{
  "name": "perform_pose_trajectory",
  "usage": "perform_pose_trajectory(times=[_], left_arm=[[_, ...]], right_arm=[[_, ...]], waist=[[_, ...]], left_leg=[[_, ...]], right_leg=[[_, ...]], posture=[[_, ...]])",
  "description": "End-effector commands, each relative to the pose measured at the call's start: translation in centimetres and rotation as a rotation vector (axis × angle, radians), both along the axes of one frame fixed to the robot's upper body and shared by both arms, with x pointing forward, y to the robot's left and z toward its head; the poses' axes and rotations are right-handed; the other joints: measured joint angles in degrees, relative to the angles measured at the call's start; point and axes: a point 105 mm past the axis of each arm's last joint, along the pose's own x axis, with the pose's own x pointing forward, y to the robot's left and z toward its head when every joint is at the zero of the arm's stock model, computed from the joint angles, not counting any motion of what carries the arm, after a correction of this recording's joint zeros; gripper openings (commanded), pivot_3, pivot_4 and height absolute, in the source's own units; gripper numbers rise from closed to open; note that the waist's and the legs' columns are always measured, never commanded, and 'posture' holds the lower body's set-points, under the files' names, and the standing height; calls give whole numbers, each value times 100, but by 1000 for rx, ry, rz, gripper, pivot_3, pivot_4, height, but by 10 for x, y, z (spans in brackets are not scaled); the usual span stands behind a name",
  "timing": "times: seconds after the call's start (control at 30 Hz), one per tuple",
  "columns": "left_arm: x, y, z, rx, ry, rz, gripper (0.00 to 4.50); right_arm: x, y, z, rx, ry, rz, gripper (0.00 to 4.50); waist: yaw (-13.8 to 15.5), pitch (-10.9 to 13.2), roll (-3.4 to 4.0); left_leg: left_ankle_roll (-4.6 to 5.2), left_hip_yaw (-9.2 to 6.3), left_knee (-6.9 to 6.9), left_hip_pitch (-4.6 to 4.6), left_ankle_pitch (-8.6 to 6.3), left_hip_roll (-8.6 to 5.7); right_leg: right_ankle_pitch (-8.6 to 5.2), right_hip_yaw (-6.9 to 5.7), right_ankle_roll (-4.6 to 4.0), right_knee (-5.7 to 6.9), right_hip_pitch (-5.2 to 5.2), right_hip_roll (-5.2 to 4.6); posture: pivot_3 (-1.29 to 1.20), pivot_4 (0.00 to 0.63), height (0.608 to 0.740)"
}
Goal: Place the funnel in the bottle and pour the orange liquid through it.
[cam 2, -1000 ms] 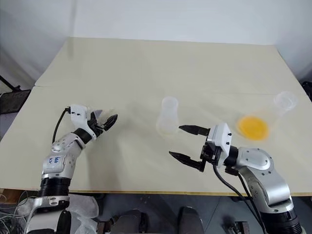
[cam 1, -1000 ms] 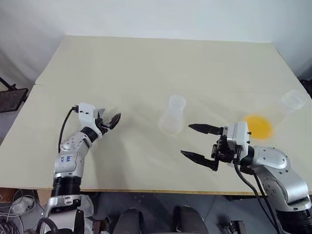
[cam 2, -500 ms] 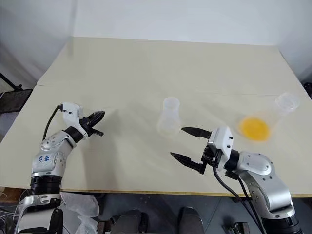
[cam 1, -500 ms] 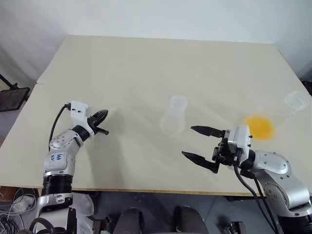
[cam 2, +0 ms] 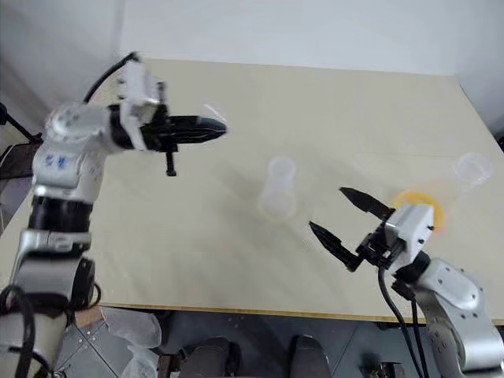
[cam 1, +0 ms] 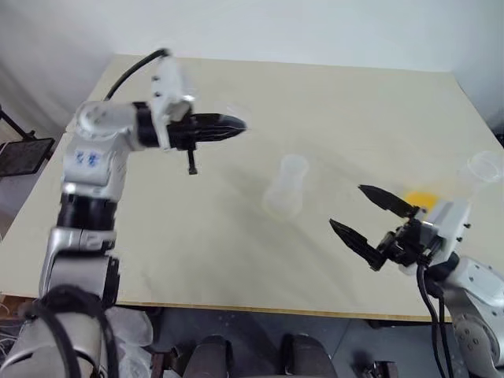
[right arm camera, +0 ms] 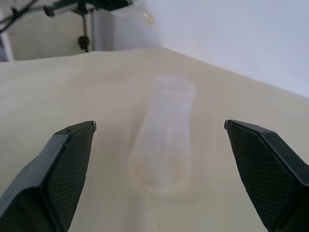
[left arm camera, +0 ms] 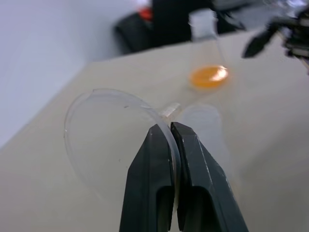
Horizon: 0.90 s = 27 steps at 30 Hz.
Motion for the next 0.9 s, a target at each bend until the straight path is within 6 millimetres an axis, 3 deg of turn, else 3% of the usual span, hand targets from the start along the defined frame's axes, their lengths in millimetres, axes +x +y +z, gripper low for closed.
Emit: perform_pose_trajectory(times=[0.03,0.2,0.33,0.67,0.8,0.9], left_arm=[[0,-29,4,171,-53,-114,19],[12,-49,-1,327,-87,-105,19],[16,-53,-11,425,-94,-113,19],[16,-71,-6,459,-100,-157,19],[12,-79,0,422,-70,-180,968],[11,-78,0,409,-51,-183,1969]], right_arm=[[-8,5,6,15,-58,-20,4500],[-9,15,5,39,-69,-31,4500],[-11,20,3,51,-72,-47,4500],[-12,22,2,62,-77,-72,4500],[-10,22,1,59,-78,-76,4500],[-10,21,1,56,-79,-79,4500]], waist=[[-4,0,-1],[-66,1,0],[-78,2,1],[3,3,0],[1,3,0],[-8,3,0]], left_leg=[[0,6,0,-1,0,1],[0,20,-3,1,0,5],[0,19,-2,0,0,7],[1,14,0,-5,0,5],[1,15,0,-6,0,4],[1,15,-1,-6,0,6]], right_leg=[[0,1,0,-1,-2,0],[0,7,0,-3,-10,0],[0,7,0,-2,-11,1],[0,5,0,-3,-13,-1],[0,5,0,-3,-13,-1],[0,4,0,-3,-13,0]], posture=[[0,150,740],[0,150,740],[0,150,740],[0,150,740],[0,150,740],[0,150,740]])
